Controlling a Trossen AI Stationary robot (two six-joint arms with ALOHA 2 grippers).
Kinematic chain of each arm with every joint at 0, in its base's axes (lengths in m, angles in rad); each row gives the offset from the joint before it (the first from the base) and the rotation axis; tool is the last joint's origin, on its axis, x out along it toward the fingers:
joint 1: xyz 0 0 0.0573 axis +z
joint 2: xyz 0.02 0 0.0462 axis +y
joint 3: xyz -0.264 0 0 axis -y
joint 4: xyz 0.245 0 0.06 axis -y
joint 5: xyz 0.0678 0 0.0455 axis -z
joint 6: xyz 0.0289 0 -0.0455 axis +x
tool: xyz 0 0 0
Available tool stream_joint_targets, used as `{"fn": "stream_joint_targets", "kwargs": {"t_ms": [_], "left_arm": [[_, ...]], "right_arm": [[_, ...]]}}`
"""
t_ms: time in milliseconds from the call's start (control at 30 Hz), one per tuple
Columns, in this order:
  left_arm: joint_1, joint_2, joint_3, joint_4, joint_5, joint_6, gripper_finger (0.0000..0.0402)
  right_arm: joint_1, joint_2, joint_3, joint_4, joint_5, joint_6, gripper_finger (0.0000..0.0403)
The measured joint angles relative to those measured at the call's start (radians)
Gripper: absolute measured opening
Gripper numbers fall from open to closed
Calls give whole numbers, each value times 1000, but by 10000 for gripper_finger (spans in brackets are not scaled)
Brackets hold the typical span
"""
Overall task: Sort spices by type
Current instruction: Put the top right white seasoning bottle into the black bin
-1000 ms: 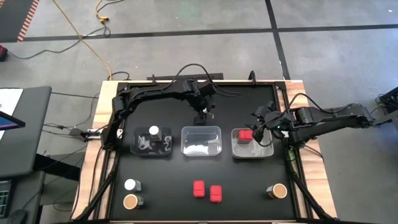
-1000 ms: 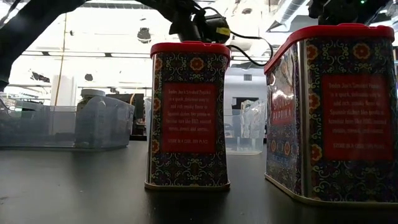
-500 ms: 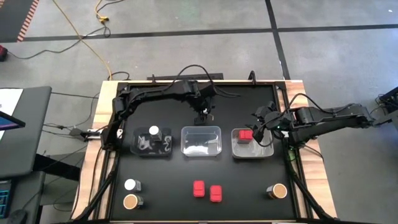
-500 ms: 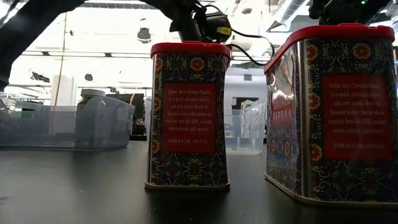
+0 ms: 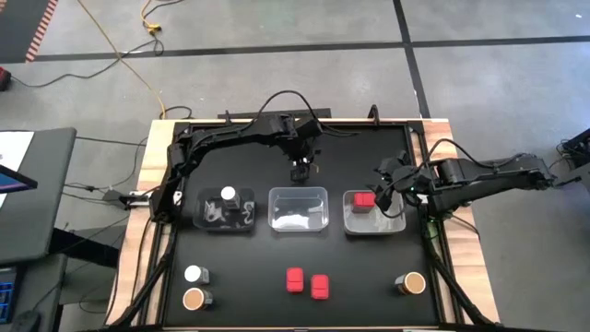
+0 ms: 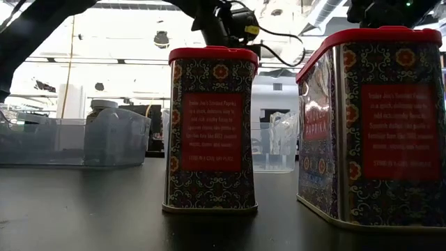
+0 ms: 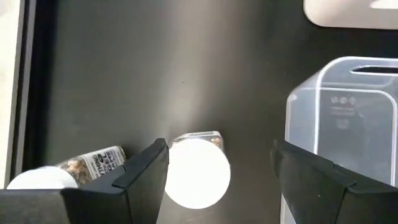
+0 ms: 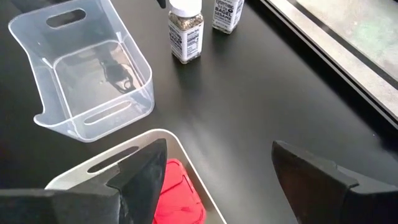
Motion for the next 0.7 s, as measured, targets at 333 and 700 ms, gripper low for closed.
{"fn": "stream_joint_targets", "kwargs": {"t_ms": [333, 700], "left_arm": [[-2, 1, 0, 41, -9, -63, 270], [-2, 1, 0, 81, -12, -128, 271]], "right_arm": [[0, 0, 0, -13, 1, 0, 317], [0, 0, 0, -29, 3, 0, 317]]}}
